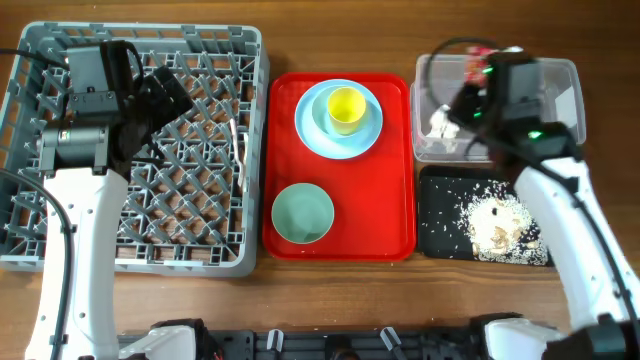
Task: Sort waste into correct bins and load items into the dishwasher rack
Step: 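Drop the red wrapper into the clear bin and lift away, then reach the left gripper to the yellow cup on the blue plate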
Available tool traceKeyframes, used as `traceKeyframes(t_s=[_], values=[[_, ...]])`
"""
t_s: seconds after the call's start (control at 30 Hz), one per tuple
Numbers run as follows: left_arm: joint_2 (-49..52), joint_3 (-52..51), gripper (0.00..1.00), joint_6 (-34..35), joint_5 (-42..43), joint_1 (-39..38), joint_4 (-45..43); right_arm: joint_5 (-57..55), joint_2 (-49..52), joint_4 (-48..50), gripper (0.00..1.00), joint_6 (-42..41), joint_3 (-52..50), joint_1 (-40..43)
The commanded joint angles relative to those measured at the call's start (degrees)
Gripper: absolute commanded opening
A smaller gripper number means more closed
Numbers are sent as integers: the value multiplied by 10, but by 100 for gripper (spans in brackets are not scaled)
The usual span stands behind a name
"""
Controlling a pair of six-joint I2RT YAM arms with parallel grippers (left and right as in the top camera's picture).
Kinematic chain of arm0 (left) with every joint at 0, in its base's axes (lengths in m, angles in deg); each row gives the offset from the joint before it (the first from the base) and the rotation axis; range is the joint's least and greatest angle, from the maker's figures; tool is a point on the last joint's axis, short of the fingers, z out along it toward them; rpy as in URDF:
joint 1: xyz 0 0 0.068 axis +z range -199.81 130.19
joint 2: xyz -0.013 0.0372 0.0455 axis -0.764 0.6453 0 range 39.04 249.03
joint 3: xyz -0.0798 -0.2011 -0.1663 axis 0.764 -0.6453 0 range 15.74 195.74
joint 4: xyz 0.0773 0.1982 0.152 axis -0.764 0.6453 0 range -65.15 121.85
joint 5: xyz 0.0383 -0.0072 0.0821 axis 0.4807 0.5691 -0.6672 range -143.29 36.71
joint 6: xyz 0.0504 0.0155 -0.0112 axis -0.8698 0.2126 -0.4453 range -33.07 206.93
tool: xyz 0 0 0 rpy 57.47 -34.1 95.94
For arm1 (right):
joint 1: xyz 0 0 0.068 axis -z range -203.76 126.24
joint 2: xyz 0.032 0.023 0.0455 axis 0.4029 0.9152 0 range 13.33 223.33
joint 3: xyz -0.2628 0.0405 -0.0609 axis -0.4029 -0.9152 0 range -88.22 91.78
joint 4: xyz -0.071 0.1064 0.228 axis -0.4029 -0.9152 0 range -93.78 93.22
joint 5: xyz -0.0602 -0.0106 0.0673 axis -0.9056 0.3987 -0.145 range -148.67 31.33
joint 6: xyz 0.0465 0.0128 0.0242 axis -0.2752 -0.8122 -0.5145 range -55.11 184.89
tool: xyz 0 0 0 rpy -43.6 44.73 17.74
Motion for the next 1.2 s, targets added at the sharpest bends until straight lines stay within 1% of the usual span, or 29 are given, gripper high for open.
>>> traceKeyframes(t_s=[0.0,0.1,0.2,0.23,0.3,0.37,0.4,0.5,0.53,0.6,0.63,0.77,1.17], values=[[-4,2,100,7,-2,2,-2,-19,51,28,4,46,-1,71],[-4,2,100,7,-2,2,-2,-7,115,64,4,45,-1,107],[-4,2,100,7,-2,2,-2,5,154,67,4,46,-1,115],[-4,2,100,7,-2,2,-2,5,160,67,6,45,-1,115],[-4,2,100,7,-2,2,-2,5,165,68,20,55,-1,115],[-4,2,100,7,-2,2,-2,7,158,69,38,83,-1,115],[-4,2,100,7,-2,2,-2,11,146,69,55,90,0,115],[-4,2,100,7,-2,2,-2,11,101,72,74,91,1,115],[-4,2,100,7,-2,2,-2,11,71,72,78,93,1,115],[-4,2,100,7,-2,2,-2,11,26,69,83,106,1,115],[-4,2,100,7,-2,2,-2,11,0,66,100,105,0,115],[-4,2,100,7,-2,2,-2,11,-50,67,100,105,0,115],[-4,2,100,7,-2,2,-2,11,-48,67,100,105,0,115]])
